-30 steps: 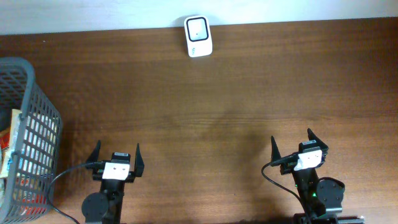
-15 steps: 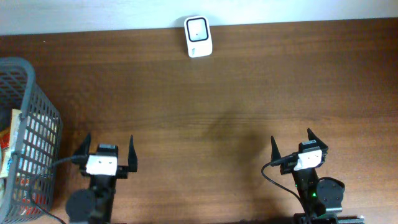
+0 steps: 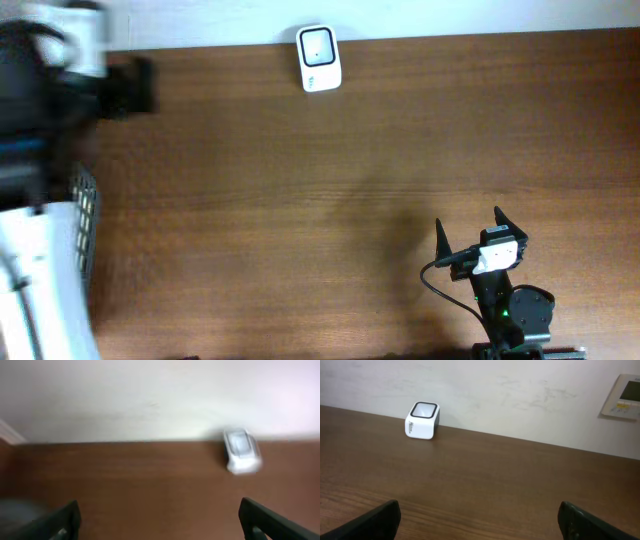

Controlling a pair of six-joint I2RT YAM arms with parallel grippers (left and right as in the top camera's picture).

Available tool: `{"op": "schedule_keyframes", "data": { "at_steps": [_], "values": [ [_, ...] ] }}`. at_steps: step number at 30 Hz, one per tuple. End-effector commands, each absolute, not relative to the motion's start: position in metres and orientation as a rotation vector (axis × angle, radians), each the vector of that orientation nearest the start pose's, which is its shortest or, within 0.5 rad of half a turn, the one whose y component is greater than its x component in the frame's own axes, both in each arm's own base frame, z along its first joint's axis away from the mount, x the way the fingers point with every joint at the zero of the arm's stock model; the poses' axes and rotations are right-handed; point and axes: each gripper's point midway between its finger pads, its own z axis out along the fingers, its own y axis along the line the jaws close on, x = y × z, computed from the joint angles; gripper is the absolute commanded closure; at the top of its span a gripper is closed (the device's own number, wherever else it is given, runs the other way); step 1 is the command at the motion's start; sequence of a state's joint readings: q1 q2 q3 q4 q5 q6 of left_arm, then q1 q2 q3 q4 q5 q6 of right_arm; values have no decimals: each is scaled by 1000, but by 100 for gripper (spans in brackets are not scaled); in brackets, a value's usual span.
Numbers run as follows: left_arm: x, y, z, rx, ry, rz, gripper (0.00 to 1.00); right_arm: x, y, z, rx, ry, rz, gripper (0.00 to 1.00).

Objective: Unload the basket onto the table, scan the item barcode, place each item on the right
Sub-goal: 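Reach the left gripper into the grey basket and grasp the cream wipes pack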

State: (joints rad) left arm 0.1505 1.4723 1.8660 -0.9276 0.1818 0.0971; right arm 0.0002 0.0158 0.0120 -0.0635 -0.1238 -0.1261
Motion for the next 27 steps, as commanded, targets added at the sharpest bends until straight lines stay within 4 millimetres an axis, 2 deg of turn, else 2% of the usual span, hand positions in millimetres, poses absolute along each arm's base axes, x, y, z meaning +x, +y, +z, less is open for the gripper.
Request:
{"op": "schedule_keyframes", "data": {
  "at_steps": [1,2,4,5,6,8,10,11,14,17,19,21,23,24,26,27],
  "values": [
    [374,149,445,-425,1940,69,1,245,23,158,-194,1630,17,1],
    [354,192,444,-611,1899,146,1,245,23,158,-194,1630,17,1],
    [320,248,430,-806,1887,298,1,245,23,158,-194,1630,17,1],
    [311,261,416,-836,1935,329,1,245,23,158,-194,1630,17,1],
    [293,284,388,-938,2007,391,1,245,23,158,-194,1630,17,1],
    [274,315,342,-993,2150,448,1,245,23,158,-194,1630,17,1],
    [278,335,275,-880,2384,418,1,245,23,158,-194,1630,17,1],
    [282,338,258,-845,2438,405,0,245,23,158,-194,1630,17,1],
    [315,335,185,-552,2626,175,1,245,23,158,-194,1630,18,1],
    [318,340,124,-525,2745,70,0,245,23,158,-194,1630,17,1],
    [325,332,77,-449,2807,-77,0,245,23,158,-194,1630,17,1],
    [332,325,55,-397,2816,-153,2,245,23,158,-194,1630,18,1],
    [339,324,55,-377,2810,-145,14,245,23,158,-194,1630,18,1],
    [340,322,55,-371,2809,-148,16,245,23,158,-194,1630,17,1],
    [346,313,56,-356,2790,-198,41,245,23,158,-194,1630,17,1],
    [347,312,57,-366,2788,-211,65,245,23,158,-194,1630,17,1]
  ]
}}
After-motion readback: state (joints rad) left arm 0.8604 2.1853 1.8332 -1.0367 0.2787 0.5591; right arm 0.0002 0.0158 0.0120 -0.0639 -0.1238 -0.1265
